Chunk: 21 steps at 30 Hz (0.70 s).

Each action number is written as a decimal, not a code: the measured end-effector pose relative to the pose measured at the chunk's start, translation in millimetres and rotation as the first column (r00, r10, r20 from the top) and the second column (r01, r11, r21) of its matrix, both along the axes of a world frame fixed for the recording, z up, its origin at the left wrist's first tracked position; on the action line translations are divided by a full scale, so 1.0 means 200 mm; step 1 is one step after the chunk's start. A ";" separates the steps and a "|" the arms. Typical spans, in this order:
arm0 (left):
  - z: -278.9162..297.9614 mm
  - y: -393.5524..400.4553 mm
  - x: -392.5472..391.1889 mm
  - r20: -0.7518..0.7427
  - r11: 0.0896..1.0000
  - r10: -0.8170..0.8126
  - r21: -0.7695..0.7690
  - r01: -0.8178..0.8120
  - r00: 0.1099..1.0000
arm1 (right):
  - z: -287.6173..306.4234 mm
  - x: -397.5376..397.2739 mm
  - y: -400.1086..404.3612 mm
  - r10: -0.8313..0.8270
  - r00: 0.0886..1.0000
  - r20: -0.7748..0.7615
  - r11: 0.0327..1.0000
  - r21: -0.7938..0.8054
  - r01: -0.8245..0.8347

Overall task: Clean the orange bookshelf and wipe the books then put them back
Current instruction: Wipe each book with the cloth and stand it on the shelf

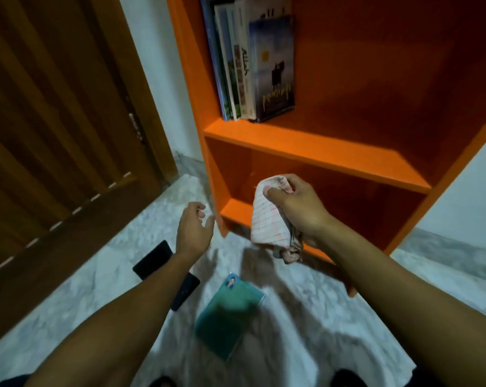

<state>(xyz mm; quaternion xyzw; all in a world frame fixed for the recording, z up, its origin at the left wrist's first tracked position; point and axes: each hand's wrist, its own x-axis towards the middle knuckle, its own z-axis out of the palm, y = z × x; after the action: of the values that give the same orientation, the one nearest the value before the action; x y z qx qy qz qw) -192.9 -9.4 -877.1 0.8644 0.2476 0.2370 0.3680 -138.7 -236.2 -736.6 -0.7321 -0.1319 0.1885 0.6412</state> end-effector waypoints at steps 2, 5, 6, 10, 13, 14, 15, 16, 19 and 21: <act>-0.20 -0.01 -0.10 -0.135 0.994 0.016 -0.101 -0.029 0.991 | -0.09 -0.04 0.01 0.037 0.999 -0.007 0.997 -0.074 -0.038; -0.47 -0.04 -0.24 -0.314 0.961 -0.026 -0.268 -0.062 0.949 | -0.17 -0.07 0.03 0.073 0.997 0.011 0.987 -0.146 -0.071; -0.56 -0.05 -0.28 -0.361 0.951 -0.057 -0.304 -0.060 0.931 | -0.19 -0.07 0.03 0.084 0.996 0.016 0.984 -0.158 -0.081; -0.87 -0.08 -0.39 -0.598 0.961 -0.101 -0.266 -0.078 0.795 | -0.23 -0.05 0.05 0.100 0.995 0.014 0.979 -0.181 -0.096; -1.03 -0.12 -0.47 -0.713 0.949 -0.122 -0.288 -0.130 0.690 | -0.26 -0.04 0.05 0.102 0.995 0.006 0.977 -0.186 -0.099; -1.08 -0.14 -0.48 -0.744 0.947 -0.125 -0.287 -0.144 0.657 | -0.27 -0.03 0.05 0.100 0.995 0.001 0.977 -0.190 -0.098; -1.10 -0.16 -0.50 -0.776 0.953 -0.124 -0.267 -0.144 0.619 | -0.27 -0.03 0.05 0.094 0.996 -0.009 0.977 -0.193 -0.094; -1.12 -0.19 -0.51 -0.812 0.966 -0.106 -0.222 -0.135 0.574 | -0.28 -0.02 0.05 0.085 0.996 -0.021 0.977 -0.192 -0.088; -1.14 -0.24 -0.51 -0.861 0.994 0.002 -0.052 -0.093 0.509 | -0.27 0.00 0.05 0.067 0.997 -0.044 0.980 -0.186 -0.074; -1.14 -0.24 -0.49 -0.868 0.992 0.035 -0.031 -0.125 0.495 | -0.27 0.00 0.05 0.062 0.997 -0.053 0.979 -0.191 -0.071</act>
<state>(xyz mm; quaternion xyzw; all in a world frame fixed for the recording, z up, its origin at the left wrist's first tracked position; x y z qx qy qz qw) -291.3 -57.2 -1105.5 0.8370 0.4485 -0.2218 0.2215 -137.7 -225.4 -790.4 -0.7813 -0.1223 0.2390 0.5634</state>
